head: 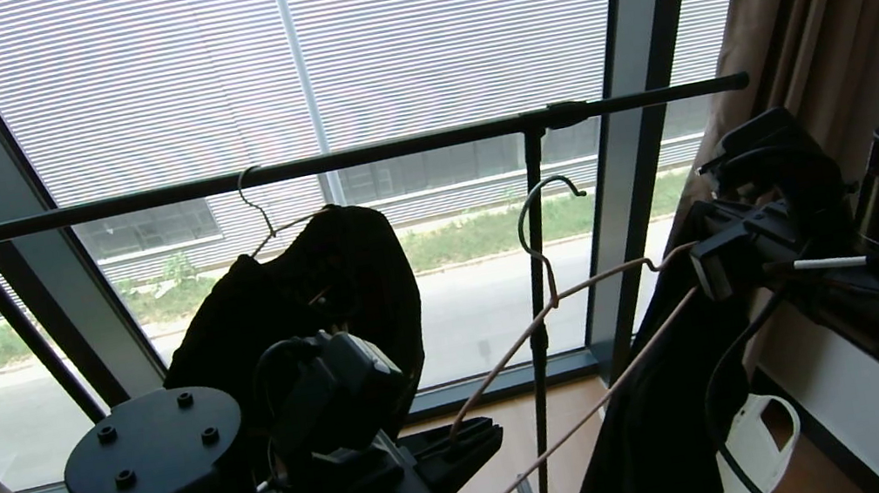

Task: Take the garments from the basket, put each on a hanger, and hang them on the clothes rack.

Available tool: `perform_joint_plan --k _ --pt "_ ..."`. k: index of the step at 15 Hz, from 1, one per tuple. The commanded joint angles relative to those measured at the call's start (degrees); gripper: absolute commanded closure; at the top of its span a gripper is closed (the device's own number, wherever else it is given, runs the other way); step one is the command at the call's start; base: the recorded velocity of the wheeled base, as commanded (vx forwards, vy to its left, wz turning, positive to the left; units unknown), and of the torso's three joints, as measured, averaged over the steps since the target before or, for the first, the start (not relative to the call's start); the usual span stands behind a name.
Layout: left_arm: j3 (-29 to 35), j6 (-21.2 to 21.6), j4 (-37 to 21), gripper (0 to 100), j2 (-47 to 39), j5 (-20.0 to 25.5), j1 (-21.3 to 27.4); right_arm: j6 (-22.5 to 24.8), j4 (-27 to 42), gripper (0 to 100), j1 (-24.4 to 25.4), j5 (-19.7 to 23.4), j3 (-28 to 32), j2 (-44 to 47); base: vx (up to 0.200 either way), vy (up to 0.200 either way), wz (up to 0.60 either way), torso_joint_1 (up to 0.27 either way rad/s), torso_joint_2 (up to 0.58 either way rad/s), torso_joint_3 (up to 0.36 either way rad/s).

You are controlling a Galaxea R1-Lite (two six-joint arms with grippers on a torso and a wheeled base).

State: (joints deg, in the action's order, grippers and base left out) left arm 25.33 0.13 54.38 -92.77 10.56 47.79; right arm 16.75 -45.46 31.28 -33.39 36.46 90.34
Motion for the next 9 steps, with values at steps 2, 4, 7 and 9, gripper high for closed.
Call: perform_joint_plan --k 2,4,7,9 --pt "0.9 -0.1 0.0 100 -0.3 0.1 -0.7 0.0 -0.1 100 0.0 0.1 -0.5 -0.2 0.0 0.0 0.0 0.0 0.0 0.0" --pt "1.5 -0.1 0.0 100 -1.2 -0.2 -2.8 0.0 -6.2 100 0.2 -1.3 -3.0 -0.1 0.0 0.0 0.0 0.0 0.0 0.0" --pt "1.8 -0.1 0.0 100 -2.0 -1.5 -4.1 0.0 -8.5 100 1.9 -2.4 -3.6 -0.2 0.0 0.0 0.0 0.0 0.0 0.0" --pt "1.8 -0.1 0.0 100 -2.2 -1.4 -3.8 0.0 -8.4 100 3.7 -2.4 -3.4 -0.1 0.0 0.0 0.0 0.0 0.0 0.0"
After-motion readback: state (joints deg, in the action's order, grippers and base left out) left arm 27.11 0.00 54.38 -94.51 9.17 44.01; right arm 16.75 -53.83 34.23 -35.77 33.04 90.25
